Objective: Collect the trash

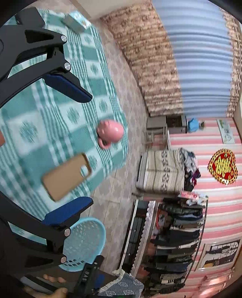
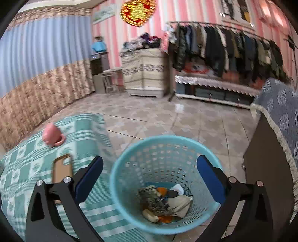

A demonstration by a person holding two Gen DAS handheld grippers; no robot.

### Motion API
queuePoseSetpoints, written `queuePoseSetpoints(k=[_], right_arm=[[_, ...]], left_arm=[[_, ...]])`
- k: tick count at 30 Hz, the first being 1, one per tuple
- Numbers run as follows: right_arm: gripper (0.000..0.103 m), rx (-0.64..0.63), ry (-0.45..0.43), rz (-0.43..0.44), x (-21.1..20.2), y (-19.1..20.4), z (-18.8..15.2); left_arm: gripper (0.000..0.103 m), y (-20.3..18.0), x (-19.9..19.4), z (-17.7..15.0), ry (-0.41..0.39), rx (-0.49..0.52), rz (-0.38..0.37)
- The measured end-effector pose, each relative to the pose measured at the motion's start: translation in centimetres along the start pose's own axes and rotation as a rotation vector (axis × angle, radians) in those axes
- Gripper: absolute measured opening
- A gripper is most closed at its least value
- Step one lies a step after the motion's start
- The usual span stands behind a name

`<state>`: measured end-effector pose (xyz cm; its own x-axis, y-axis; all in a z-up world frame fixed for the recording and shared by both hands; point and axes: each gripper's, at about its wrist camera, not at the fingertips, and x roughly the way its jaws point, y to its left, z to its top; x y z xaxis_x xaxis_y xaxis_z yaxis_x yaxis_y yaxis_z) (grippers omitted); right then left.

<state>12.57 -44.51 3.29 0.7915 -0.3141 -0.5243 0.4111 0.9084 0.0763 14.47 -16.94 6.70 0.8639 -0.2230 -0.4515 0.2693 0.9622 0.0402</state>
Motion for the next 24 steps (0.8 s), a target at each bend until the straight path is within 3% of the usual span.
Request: queuePoseSetpoints(k=[4,13,18,24], right_arm=[[0.098,-0.045,-0.051,0.045,-3.1,3.0,-0.9],[0.099,-0.164,-0.117,0.166,-10.6,10.1,-6.6],[0.099,-0.162,-0.093,0.270,-12.7,12.3,-9.8],[0.099,-0.194,-0.134,0.243,-13.3,13.9,-12.5]], left_arm=[[0.098,2.5,-3.9,-1.7,-0.026,-0.036,0.061],[0.098,6.6,-9.7,-6.2,-0.055,-0.142,0.176],[0.098,7.5,-11.4,-8.9,-0.079,-0.150,0.210],[0.098,8.2,-11.8,-10.9,-0.066,-0.169,0.204]])
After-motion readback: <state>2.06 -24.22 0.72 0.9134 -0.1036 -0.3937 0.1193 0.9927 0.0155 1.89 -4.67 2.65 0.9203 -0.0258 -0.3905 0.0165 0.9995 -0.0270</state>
